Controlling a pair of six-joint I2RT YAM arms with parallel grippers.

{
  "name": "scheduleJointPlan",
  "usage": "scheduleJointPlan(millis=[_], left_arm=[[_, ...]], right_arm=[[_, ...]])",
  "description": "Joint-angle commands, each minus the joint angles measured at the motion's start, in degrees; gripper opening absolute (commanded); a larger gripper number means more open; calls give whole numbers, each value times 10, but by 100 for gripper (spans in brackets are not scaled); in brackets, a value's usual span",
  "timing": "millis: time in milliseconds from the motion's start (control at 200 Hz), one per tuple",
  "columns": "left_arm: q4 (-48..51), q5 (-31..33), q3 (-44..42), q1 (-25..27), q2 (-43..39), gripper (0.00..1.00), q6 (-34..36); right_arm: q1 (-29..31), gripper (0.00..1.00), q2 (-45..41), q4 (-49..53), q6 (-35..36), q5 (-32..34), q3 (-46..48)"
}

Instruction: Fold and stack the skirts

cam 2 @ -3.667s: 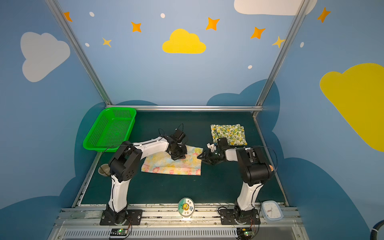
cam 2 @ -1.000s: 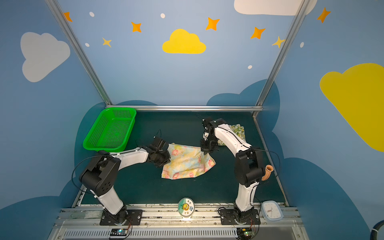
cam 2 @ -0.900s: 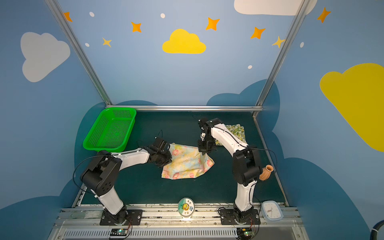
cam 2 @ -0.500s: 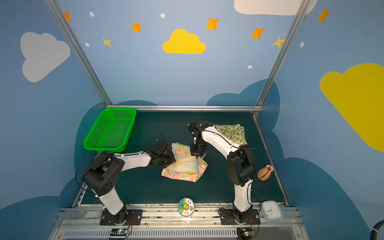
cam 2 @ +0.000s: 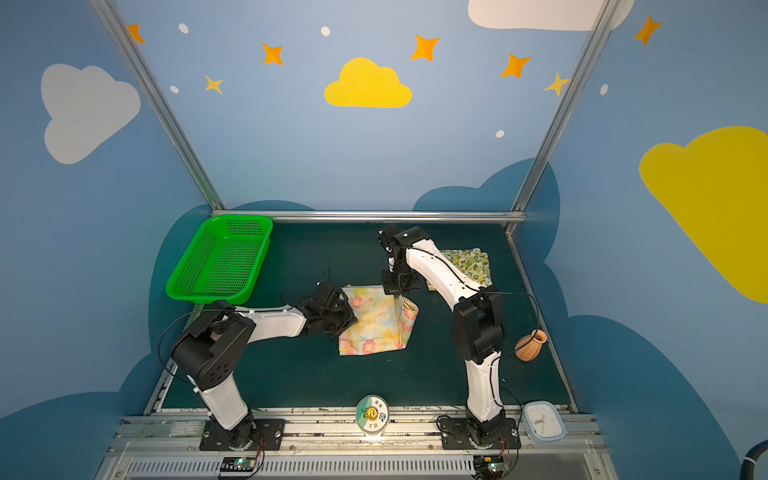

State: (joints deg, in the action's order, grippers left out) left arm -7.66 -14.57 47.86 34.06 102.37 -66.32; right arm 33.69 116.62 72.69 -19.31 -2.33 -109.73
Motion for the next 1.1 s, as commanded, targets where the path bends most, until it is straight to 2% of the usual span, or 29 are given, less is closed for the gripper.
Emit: scheduleJointPlan(millis=[0, 200, 310, 536, 781, 1096], left_arm=[[57, 19, -39, 5, 22, 4, -36], [39, 14, -37, 15, 21, 4, -45], [41, 18, -32, 21, 29, 4, -43], [22, 0, -38, 33, 52, 4, -58], [5, -10, -39, 38, 66, 4, -65], [-14, -12, -44, 45, 65, 4, -78]], right_arm=[[-3, 0, 35, 36, 54, 23, -48], [1, 0, 74, 44, 84, 38, -90], [11, 0, 80, 48, 75, 53, -90], [28, 0, 62, 39, 24, 14, -63], [37, 0, 52, 6, -35, -58, -37], [42, 0, 57, -33, -83, -90, 0]])
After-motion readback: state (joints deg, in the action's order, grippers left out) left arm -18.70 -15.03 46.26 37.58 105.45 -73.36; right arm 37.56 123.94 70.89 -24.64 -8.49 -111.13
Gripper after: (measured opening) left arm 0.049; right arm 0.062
